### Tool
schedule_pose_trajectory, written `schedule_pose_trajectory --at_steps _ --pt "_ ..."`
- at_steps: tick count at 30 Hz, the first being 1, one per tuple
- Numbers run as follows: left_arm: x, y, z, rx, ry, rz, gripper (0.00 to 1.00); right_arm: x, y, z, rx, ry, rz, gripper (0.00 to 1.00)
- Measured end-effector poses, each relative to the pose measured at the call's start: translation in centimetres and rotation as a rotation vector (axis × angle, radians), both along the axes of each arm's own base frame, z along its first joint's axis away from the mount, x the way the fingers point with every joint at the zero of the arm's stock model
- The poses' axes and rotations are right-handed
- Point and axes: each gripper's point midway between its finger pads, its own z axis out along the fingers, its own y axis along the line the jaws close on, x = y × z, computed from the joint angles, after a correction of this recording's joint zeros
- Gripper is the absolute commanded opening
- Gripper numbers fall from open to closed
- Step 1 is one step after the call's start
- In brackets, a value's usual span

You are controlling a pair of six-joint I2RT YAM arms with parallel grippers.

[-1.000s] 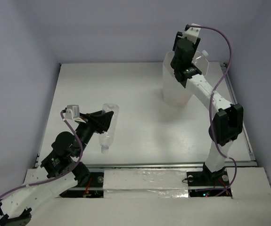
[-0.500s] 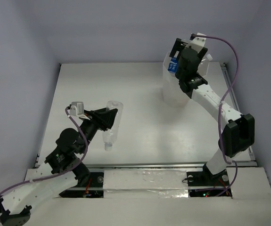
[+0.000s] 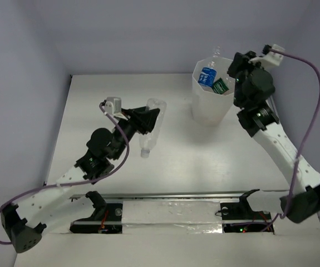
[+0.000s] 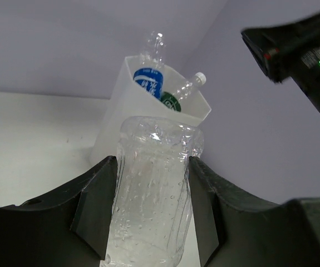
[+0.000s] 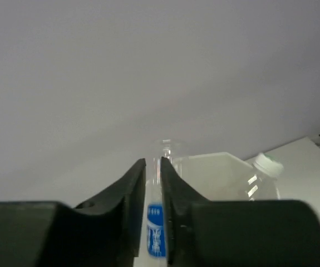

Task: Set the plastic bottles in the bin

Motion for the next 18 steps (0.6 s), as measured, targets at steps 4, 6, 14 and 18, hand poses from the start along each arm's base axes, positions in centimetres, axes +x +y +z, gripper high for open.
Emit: schedule_pose_trajectory --at_steps 4,6,14,18 --pt "2.3 -2.8 3.2 -0.007 -0.059 -0.008 0.31 -5.8 -1.5 0.2 0.1 -0.072 0.069 0.03" --pt "3.5 -4.4 4.8 -0.008 -0.095 -0.014 0.31 -8.4 -2.0 -0.8 0.155 -0.103 0.111 0.05" --pt "6.7 -10.3 13.5 -0.075 -0.3 -0.079 0.31 -13.1 -1.9 -10.4 0.249 -0.015 0.23 0.05" --pt "7.7 -12.7 17.1 -0.141 -0.416 -0.11 0.32 -14.8 -2.1 -13.4 0.259 0.03 0.253 0.06"
